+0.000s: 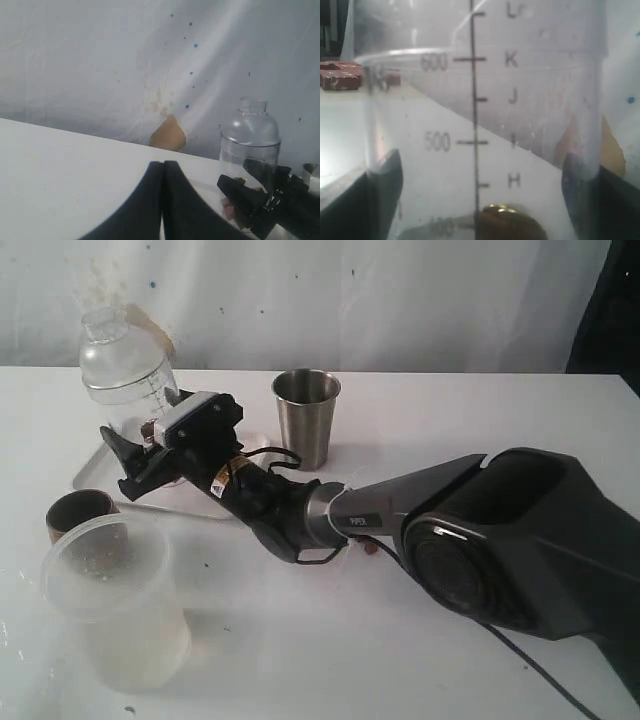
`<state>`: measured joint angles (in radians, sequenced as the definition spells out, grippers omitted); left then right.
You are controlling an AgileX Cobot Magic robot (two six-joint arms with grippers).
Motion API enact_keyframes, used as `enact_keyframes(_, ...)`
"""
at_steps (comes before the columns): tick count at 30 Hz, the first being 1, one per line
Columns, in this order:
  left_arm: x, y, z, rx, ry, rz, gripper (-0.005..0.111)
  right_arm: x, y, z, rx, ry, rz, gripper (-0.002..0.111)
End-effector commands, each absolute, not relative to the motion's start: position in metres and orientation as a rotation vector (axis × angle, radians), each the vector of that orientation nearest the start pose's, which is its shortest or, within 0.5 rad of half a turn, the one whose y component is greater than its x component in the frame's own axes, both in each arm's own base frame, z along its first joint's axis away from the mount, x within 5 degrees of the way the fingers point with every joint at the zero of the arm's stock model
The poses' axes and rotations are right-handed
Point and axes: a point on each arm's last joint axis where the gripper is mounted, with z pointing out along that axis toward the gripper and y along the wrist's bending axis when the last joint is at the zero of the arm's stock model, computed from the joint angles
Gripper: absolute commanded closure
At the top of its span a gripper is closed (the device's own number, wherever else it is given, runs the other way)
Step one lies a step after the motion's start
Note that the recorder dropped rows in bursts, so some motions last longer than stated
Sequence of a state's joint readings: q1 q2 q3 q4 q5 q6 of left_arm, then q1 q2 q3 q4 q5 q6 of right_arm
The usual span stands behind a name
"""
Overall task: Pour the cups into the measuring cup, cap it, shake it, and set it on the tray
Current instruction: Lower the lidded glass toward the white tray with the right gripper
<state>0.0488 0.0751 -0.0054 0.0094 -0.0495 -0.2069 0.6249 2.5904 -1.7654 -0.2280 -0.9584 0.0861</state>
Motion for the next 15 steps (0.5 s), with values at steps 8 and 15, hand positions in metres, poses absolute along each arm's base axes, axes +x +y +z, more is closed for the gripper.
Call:
enact_keyframes(8, 0.062, 0.003, 0.215, -0.178, 1.484, -0.118, 0.107, 0.443, 0.326, 0.079, -0.486, 1.309, 0.603, 0.108)
enact_keyframes(15, 0.062, 0.003, 0.215, -0.178, 1.484, -0.118, 0.107, 0.443, 0.325, 0.073, -0.497, 1.347, 0.595, 0.108)
